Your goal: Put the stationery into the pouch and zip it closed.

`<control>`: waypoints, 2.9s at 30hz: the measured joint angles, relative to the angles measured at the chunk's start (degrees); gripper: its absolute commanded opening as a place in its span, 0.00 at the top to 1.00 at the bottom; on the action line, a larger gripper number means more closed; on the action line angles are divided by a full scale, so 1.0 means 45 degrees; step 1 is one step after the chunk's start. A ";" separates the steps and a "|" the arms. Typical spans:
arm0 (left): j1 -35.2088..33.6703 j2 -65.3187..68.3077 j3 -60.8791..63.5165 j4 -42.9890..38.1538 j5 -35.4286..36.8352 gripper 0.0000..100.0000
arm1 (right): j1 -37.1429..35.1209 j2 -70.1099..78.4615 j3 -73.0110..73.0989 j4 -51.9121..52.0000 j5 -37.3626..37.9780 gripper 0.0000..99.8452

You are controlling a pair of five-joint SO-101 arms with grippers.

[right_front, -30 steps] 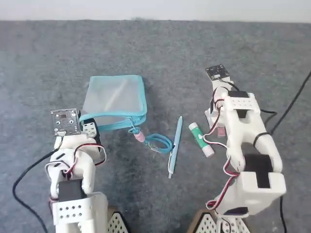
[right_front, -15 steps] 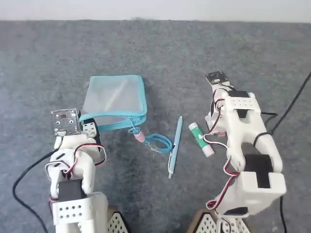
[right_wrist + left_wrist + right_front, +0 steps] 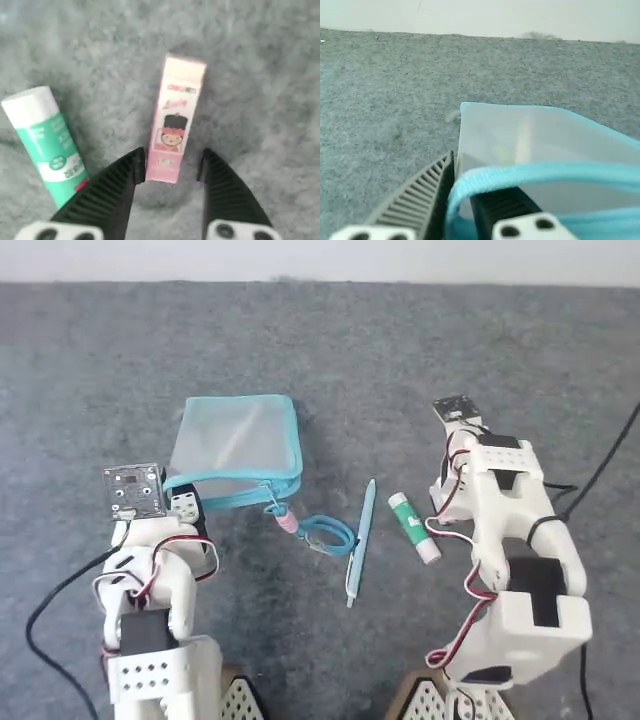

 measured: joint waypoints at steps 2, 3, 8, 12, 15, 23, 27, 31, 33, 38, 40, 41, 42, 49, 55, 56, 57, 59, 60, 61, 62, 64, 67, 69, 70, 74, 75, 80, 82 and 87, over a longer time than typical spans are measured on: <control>0.0000 0.0000 0.0000 0.0000 0.0000 0.99 | 0.0039 0.0000 0.0020 -0.0254 0.0000 0.90; 0.0000 0.0000 0.0000 0.0000 0.0000 0.99 | 0.0039 0.0000 0.0020 -0.0391 0.0000 0.90; 0.0000 0.0000 0.0000 0.0000 0.0000 0.99 | 0.0039 0.0000 0.0059 -0.0508 0.0000 0.93; 0.0000 0.0000 0.0000 0.0000 0.0000 0.99 | 0.0059 0.0000 0.0117 -0.0567 0.0000 0.99; 0.0000 0.0000 0.0000 0.0000 0.0000 0.99 | 0.0117 -0.0430 0.0215 -0.0078 0.0000 0.99; 0.0000 0.0000 0.0000 0.0000 0.0000 0.99 | -0.0098 -0.5470 0.0215 0.2422 0.0000 0.99; 0.0000 0.0000 0.0000 0.0000 0.0000 0.99 | -0.1348 -0.8635 0.0215 0.3810 0.0000 0.99; 0.0000 0.0000 0.0000 0.0000 0.0000 0.99 | -0.3575 -1.0842 0.0215 0.5177 0.0020 0.99; 0.0000 0.0000 0.0000 0.0000 0.0000 0.99 | -0.4728 -1.1350 0.0215 0.5705 0.0020 0.99; 0.0000 0.0000 0.0000 0.0000 0.0000 0.99 | -0.7092 -1.1487 0.0215 0.6271 0.0020 0.99; 0.0000 0.0000 0.0000 0.0000 0.0000 0.99 | -0.7697 -1.1487 0.0215 0.6447 0.0020 0.99; 0.0000 0.0000 0.0000 0.0000 0.0000 0.99 | -0.7990 -1.1468 0.0215 0.6642 0.0020 0.99; 0.0000 0.0000 0.0000 0.0000 0.0000 0.99 | -0.8264 -1.1409 0.0098 0.6799 0.0020 0.99; 0.0723 0.0000 0.0391 0.0000 0.0000 0.99 | -0.9495 -1.0002 -0.1309 0.7267 0.0020 0.99; 0.1387 -0.0020 0.0625 0.0000 0.0000 0.99 | -0.9573 -0.8908 -0.1915 0.7443 0.0020 0.99; 0.1680 -0.0020 0.0742 0.0000 0.0000 0.99 | -0.9592 -0.8850 -0.1915 0.7443 0.0020 0.99; 0.1993 -0.0020 0.0821 -0.0020 -0.0020 0.99 | -0.9612 -0.8811 -0.1915 0.7443 0.0020 0.99; 0.2520 -0.0020 0.0840 -0.0020 -0.0059 0.99 | -0.9748 -0.8811 -0.1915 0.7443 0.0020 0.99; 0.2755 -0.0020 0.0840 -0.0020 -0.0156 0.99 | -0.9846 -0.8811 -0.1915 0.7443 0.0020 0.99; 0.2969 -0.0020 0.0879 -0.0039 -0.0176 0.99 | -0.9905 -0.8811 -0.1915 0.7443 0.0020 0.99; 0.3106 -0.0020 0.0918 -0.0098 -0.0215 0.99 | -0.9924 -0.8772 -0.1915 0.7443 0.0020 0.99; 0.3243 -0.0020 0.0938 -0.0098 -0.0215 0.99 | -0.9866 -0.8772 -0.1915 0.7306 0.0020 0.99; 0.3302 -0.0020 0.0938 -0.0098 -0.0234 0.99 | -1.0061 -0.8772 -0.1856 0.7131 0.0020 0.99; 0.3497 -0.0020 0.0938 -0.0098 -0.0254 0.99 | -1.0022 -0.8772 -0.1543 0.6955 0.0020 0.99; 0.3614 -0.0020 0.0938 -0.0098 -0.0254 0.99 | -1.0022 -0.8772 -0.1348 0.6838 0.0020 0.99; 0.3966 -0.0020 0.0938 -0.0098 -0.0254 0.99 | -1.0061 -0.8772 -0.0645 0.6349 -0.0098 0.99; 0.3985 -0.0020 0.0938 -0.0098 -0.0254 0.99 | -1.0042 -0.8772 -0.0449 0.6173 -0.0098 0.99; 0.4044 -0.0020 0.0938 -0.0098 -0.0254 0.99 | -1.0061 -0.8498 0.0215 0.5294 -0.0137 0.99; 0.4103 -0.0020 0.0938 -0.0098 -0.0254 0.99 | -1.0061 -0.8029 0.0215 0.5118 -0.0352 0.99; 0.4103 0.0000 0.0957 -0.0098 -0.0254 0.99 | -1.0081 -0.6134 -0.0391 0.5079 -0.0918 0.99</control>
